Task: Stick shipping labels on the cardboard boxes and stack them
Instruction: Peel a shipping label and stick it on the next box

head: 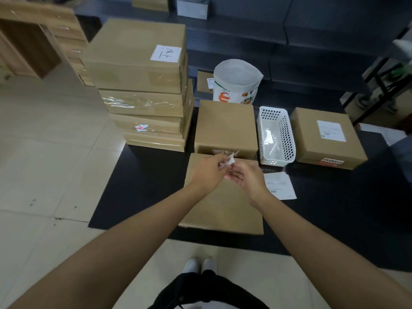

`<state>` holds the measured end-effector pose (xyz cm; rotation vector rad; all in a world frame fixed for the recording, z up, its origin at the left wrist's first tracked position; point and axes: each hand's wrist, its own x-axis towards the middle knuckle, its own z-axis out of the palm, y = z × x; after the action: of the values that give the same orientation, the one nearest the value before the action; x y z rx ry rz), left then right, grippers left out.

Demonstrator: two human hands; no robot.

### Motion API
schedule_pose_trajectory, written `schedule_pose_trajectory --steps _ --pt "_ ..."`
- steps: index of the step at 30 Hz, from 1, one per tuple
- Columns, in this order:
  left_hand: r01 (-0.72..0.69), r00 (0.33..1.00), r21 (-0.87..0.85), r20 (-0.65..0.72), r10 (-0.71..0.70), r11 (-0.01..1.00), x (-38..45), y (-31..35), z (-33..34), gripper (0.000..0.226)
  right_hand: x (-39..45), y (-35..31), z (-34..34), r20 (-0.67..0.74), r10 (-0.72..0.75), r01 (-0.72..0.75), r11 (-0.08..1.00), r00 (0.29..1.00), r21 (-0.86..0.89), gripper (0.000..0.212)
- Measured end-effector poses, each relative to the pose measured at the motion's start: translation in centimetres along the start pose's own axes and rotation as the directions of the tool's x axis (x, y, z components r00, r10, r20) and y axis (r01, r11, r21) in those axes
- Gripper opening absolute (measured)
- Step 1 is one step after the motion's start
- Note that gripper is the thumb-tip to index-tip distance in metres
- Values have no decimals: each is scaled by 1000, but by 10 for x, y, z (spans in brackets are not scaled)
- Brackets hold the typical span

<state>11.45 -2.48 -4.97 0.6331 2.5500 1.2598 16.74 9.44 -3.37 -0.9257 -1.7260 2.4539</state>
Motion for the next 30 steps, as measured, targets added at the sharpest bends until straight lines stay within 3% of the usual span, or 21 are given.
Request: schedule_pose_trajectory --steps 11,18,21,24,30 --pt "23 999 70 37 -25 997 -13 -12 -1 34 4 22 -5 35 30 -25 993 999 -114 14" --pt "-3 1000 -15 -4 3 1000 -17 -9 4 38 3 27 -9 -46 -43 34 982 998 -185 15" --pt "33 999 -107 -37 -37 994 -20 -8 6 20 3 30 -10 -20 -65 56 950 998 -307 15" --pt "38 999 -95 -31 -41 995 -22 -8 7 8 1 29 -9 -2 -69 64 944 998 -324 16" --pt "56 997 -57 -55 -60 997 -22 -7 2 12 3 31 -8 38 -92 100 899 995 -427 19"
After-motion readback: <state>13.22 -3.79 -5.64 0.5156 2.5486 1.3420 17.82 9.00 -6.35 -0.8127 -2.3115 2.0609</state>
